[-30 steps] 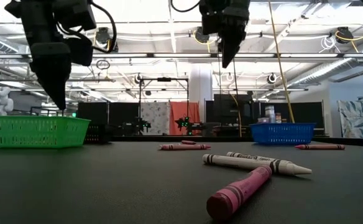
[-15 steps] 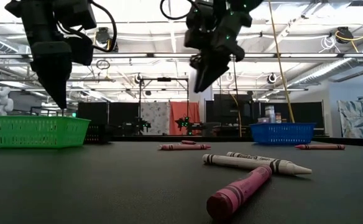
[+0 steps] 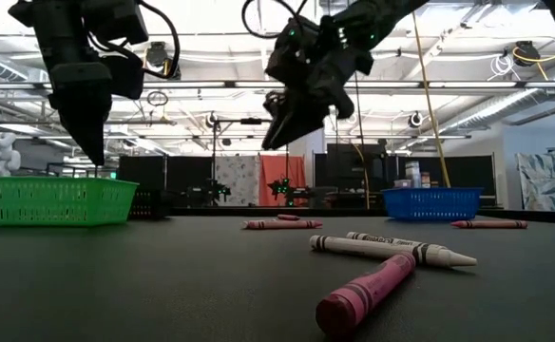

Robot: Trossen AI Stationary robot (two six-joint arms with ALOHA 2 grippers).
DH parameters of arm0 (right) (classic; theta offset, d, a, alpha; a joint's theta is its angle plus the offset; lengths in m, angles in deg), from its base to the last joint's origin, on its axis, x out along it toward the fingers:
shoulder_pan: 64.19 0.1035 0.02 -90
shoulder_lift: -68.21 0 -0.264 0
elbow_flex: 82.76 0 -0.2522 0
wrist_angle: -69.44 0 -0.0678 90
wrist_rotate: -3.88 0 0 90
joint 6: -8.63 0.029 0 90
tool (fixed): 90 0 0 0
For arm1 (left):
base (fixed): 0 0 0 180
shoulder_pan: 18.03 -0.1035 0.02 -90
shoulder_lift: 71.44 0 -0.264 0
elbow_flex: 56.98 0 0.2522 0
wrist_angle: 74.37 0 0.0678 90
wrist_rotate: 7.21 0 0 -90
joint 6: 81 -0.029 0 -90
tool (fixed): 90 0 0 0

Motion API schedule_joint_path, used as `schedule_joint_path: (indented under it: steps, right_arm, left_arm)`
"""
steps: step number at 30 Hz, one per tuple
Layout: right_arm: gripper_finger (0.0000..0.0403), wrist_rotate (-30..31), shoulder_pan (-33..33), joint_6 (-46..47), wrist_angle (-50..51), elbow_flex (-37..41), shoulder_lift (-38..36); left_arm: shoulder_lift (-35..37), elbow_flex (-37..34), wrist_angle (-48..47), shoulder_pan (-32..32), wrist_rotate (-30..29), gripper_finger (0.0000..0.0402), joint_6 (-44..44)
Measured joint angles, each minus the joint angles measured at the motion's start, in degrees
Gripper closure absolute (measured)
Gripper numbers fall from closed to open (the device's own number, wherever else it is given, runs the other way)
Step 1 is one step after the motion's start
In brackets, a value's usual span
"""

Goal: Sort crayons
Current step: Put the white crayon into the blue bin

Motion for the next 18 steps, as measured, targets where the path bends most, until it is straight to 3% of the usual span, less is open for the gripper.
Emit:
schedule_joint_path:
  steps: [18]
  right_arm:
    - [0.0326,0.02,3.06,-4.55,-3.75,-0.59,6.92]
  left_arm:
    - [0.00,0.02,0.01,0.00,0.00,0.0311,0.00]
